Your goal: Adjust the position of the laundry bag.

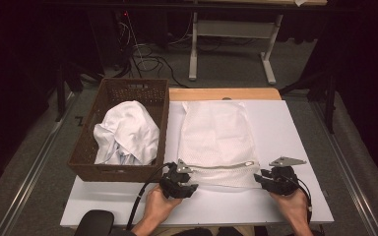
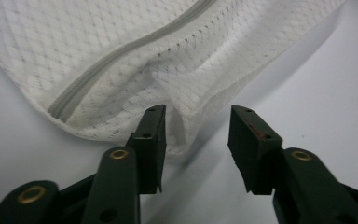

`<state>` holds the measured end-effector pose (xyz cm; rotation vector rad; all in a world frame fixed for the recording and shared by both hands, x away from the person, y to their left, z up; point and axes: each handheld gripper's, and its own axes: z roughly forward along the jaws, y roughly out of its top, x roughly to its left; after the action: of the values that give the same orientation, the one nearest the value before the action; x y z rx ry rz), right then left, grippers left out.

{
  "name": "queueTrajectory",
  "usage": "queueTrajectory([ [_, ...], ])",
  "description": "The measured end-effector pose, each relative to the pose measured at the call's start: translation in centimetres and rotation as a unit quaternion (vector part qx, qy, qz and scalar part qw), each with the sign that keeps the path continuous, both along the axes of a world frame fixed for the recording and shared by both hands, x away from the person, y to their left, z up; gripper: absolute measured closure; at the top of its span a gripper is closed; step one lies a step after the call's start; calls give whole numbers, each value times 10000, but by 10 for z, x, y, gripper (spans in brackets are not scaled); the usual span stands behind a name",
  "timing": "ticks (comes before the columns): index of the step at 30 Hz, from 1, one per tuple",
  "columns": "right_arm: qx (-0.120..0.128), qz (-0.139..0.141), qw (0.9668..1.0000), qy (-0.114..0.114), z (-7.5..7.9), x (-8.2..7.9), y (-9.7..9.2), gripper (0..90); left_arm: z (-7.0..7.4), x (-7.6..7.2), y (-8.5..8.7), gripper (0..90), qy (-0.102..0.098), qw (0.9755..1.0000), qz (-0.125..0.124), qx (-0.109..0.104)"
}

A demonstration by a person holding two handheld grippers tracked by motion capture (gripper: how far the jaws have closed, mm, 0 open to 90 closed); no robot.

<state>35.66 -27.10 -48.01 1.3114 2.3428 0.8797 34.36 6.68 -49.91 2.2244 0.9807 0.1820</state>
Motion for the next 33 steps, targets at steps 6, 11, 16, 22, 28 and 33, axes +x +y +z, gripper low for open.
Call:
queueTrajectory([
  [6,224,-8,9997,-118,3,8,2,628,3,1,4,507,-126,9998,108,-68],
  [11,-27,93,9992,-386,9,11,13,654,2,2,3,502,-145,9998,114,-54],
  [16,-31,40,9993,-378,7,20,15,737,-1,2,0,502,-90,9999,51,13],
  [22,-22,16,9998,-219,2,30,13,823,9,-3,-4,501,-201,9997,-161,-44],
  [28,-91,50,9999,-126,-1,30,12,854,14,-2,-10,491,-147,9994,-273,-169],
  [33,-141,85,9999,-35,-4,31,12,855,13,5,-9,486,-77,9996,-225,-157],
])
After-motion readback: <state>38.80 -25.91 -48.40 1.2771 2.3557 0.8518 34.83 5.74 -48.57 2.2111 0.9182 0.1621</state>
